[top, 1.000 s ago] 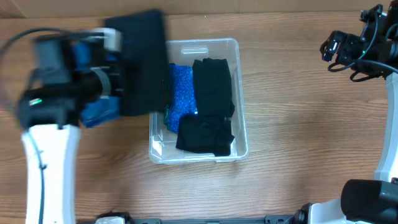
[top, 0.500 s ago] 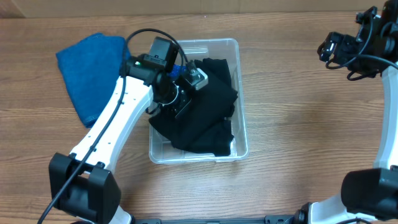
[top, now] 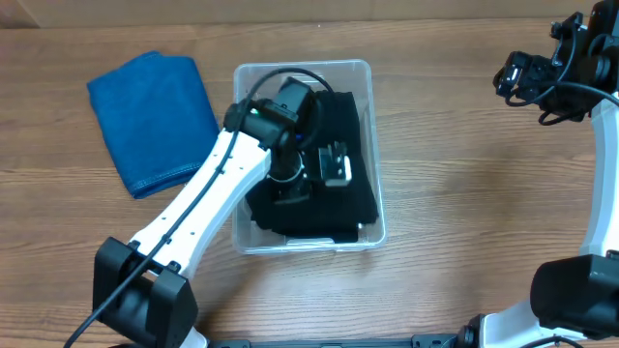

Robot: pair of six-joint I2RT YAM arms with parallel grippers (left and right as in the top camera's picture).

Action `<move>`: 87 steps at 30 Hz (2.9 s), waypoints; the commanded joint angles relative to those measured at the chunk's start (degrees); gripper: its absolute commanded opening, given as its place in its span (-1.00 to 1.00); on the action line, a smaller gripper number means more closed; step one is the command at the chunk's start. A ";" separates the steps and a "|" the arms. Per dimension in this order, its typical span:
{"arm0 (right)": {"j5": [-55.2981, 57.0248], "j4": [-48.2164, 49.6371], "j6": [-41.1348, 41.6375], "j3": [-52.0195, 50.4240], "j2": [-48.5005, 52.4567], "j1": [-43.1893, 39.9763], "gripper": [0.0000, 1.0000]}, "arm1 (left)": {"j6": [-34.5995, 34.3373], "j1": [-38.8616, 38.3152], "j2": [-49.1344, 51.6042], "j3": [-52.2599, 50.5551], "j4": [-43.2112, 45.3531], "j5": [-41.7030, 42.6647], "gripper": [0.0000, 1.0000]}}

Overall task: Pack container
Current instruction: 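Place the black cloth into the bin's front and press flat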

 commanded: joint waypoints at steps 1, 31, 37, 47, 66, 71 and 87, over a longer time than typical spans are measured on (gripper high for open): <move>0.66 0.17 0.26 0.07 -0.46 0.20 1.00 | 3.26 -0.26 -0.83 0.83 -2.27 4.72 -0.92; 0.63 -0.02 0.26 0.07 -0.46 0.20 1.00 | -38.56 0.35 0.04 9.25 8.02 9.18 -0.92; 0.63 -0.02 0.26 0.07 -0.46 0.20 1.00 | -39.23 0.02 3.65 0.04 9.97 10.23 -0.92; 0.63 -0.07 0.26 0.07 -0.46 0.20 1.00 | -42.86 0.87 21.73 -5.07 14.69 10.10 -0.79; 0.66 -0.09 0.24 0.07 -0.46 0.20 1.00 | -44.59 11.61 0.59 19.45 3.17 -0.68 1.00; 0.66 -0.07 0.24 0.07 -0.46 0.20 1.00 | -53.11 24.02 -3.17 19.67 2.19 -5.95 1.00; 0.63 -0.09 0.24 0.07 -0.46 0.20 1.00 | -54.77 62.07 16.09 19.56 1.75 11.98 1.00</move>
